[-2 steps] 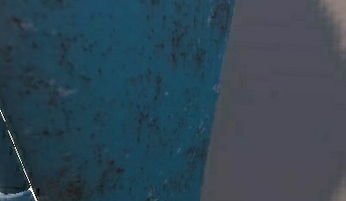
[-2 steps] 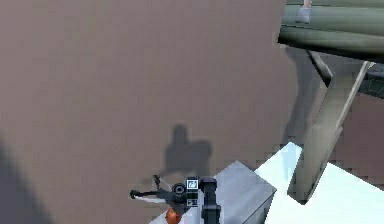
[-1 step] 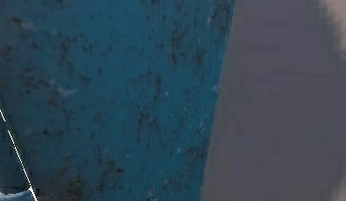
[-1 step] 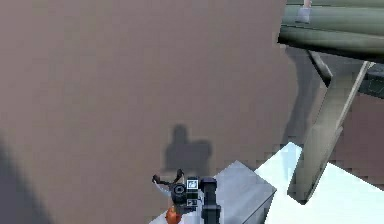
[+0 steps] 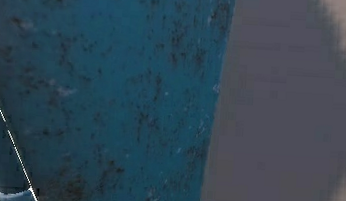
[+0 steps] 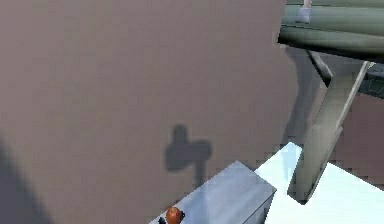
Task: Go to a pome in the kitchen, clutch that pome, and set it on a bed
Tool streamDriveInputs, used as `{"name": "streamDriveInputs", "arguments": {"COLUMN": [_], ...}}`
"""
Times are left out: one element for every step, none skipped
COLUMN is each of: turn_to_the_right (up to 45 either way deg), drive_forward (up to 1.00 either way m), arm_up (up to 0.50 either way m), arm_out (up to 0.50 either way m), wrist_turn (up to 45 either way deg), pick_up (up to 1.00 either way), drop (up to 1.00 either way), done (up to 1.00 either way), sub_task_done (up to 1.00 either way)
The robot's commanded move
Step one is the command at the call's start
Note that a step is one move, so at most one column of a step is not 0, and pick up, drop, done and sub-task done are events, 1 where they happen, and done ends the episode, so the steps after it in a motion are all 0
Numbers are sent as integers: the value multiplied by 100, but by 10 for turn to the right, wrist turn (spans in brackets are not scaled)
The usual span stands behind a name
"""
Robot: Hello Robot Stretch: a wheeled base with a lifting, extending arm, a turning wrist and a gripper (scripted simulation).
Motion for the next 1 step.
{"name": "streamDriveInputs", "arguments": {"turn_to_the_right": [0], "drive_forward": [0], "arm_up": [0], "arm_out": [0], "wrist_turn": [0], "pick_up": [100], "drop": [0], "done": [0], "sub_task_done": [0]}}
